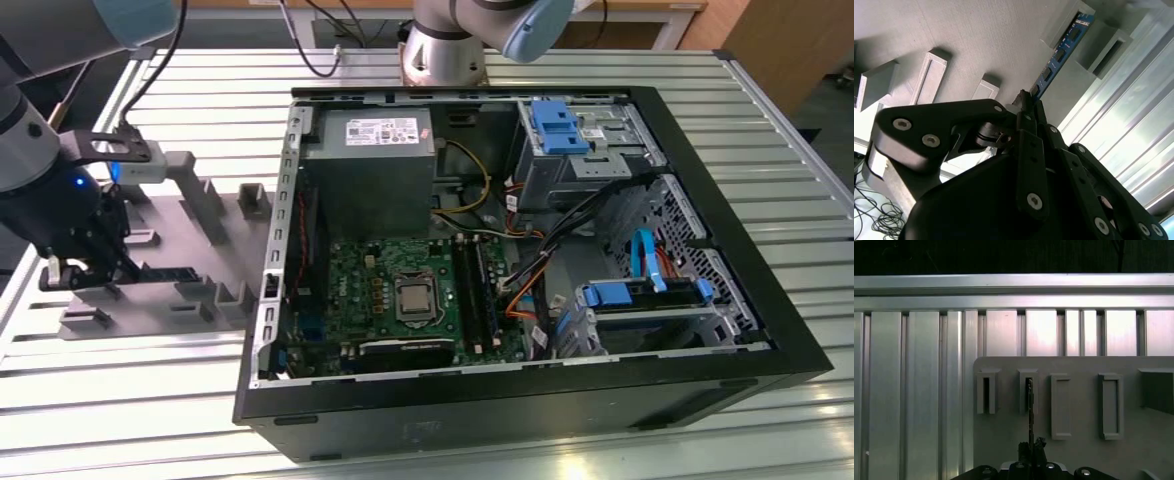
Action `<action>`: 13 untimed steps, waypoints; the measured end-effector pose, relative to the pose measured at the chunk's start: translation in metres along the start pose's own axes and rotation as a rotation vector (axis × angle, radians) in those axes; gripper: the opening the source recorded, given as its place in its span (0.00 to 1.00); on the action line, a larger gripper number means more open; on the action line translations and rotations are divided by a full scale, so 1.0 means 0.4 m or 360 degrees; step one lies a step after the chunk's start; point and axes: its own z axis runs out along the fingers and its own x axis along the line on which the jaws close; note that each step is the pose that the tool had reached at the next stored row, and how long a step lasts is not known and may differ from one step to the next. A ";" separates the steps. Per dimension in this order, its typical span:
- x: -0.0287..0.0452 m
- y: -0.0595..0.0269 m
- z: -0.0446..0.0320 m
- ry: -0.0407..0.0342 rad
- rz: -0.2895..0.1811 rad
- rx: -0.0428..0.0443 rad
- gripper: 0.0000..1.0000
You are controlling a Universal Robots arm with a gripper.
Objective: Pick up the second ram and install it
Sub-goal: 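Pick up the second ram and move it above second insertion slot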
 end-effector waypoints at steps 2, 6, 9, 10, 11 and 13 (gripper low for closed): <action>0.000 0.000 -0.003 0.0000 0.0000 0.0001 0.14; 0.000 0.000 -0.008 -0.0001 0.0000 0.0001 0.14; 0.000 0.000 -0.012 -0.0001 0.0000 0.0001 0.14; 0.000 0.000 -0.013 -0.0001 0.0000 0.0001 0.14; 0.000 0.000 -0.014 -0.0001 0.0000 0.0001 0.14; 0.000 0.000 -0.017 0.0000 0.0000 0.0001 0.14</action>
